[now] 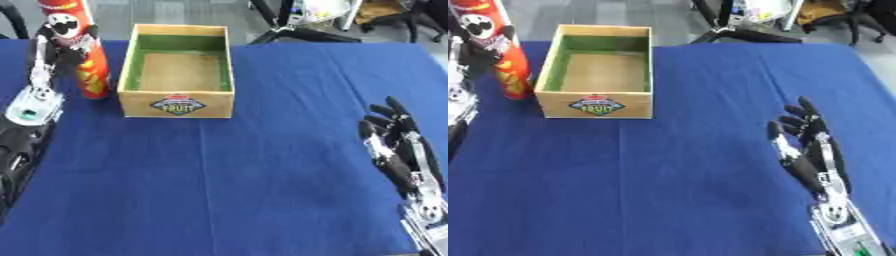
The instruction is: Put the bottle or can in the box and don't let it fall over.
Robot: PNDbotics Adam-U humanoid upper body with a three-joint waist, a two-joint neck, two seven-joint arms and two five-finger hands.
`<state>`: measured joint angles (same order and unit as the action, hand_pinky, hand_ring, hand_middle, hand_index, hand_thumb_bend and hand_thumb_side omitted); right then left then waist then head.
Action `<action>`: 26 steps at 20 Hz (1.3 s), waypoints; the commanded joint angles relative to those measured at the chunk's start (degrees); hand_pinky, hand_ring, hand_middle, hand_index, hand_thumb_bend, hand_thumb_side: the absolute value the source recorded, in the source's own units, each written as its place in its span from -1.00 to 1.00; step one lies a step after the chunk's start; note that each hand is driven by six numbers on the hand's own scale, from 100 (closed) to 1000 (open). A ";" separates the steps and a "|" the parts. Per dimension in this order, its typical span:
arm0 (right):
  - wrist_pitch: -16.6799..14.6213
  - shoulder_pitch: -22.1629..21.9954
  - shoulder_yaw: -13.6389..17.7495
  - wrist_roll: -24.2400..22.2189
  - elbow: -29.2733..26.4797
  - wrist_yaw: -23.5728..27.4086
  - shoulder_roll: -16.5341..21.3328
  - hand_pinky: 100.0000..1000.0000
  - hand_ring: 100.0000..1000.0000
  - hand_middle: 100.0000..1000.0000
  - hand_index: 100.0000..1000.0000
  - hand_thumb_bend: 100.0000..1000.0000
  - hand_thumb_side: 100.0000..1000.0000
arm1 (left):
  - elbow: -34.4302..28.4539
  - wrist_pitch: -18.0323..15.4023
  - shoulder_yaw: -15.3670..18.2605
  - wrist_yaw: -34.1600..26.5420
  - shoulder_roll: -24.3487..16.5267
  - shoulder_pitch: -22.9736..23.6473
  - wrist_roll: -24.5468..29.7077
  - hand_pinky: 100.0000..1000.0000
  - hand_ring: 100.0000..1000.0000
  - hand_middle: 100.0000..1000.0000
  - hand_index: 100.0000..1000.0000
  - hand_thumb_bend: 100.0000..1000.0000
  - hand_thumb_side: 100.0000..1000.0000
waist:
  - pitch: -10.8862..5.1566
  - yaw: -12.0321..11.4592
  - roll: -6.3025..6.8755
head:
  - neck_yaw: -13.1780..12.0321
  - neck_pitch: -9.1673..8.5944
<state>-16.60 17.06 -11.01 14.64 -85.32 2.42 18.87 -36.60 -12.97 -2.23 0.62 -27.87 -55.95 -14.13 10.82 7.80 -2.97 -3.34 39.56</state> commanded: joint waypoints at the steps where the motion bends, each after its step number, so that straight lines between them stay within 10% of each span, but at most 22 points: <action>1: -0.03 0.63 0.35 -0.10 -0.49 0.40 0.64 0.62 0.60 0.63 1.00 -0.42 -0.10 | -0.22 -0.20 0.24 0.36 -1.44 -1.03 1.21 0.22 0.12 0.12 0.66 -0.60 -0.58 | -0.98 -0.03 0.02 | 0.21 -0.77; 6: 0.00 0.69 0.35 -0.18 -0.48 0.40 0.62 0.62 0.60 0.63 1.00 -0.42 -0.10 | -0.35 -0.30 0.18 0.30 -1.49 -0.94 2.84 0.02 -0.10 -0.10 0.54 -1.00 -1.00 | -1.05 -0.16 -0.09 | 0.27 -0.77; 13: 0.05 0.66 0.47 -0.11 -0.42 0.41 0.75 0.62 0.60 0.63 1.00 -0.42 -0.10 | -3.86 -0.65 0.35 -0.84 -2.87 -1.18 2.52 -0.49 -0.54 -0.53 0.31 -1.00 -0.63 | -1.15 -0.29 -0.11 | 0.60 -0.79; 26: 0.01 0.58 0.41 -0.21 -0.21 0.37 0.70 0.62 0.60 0.63 1.00 -0.42 -0.10 | -16.61 1.18 -3.61 -6.33 -1.93 -4.69 5.60 -0.54 -0.57 -0.57 0.27 -1.00 -0.54 | -1.59 -0.10 0.08 | 0.64 -0.50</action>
<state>-16.54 17.07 -10.98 14.55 -85.25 2.42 18.86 -51.11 -11.92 -5.30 -5.02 -29.34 -58.82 -9.25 10.72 7.54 -3.00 -2.65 39.57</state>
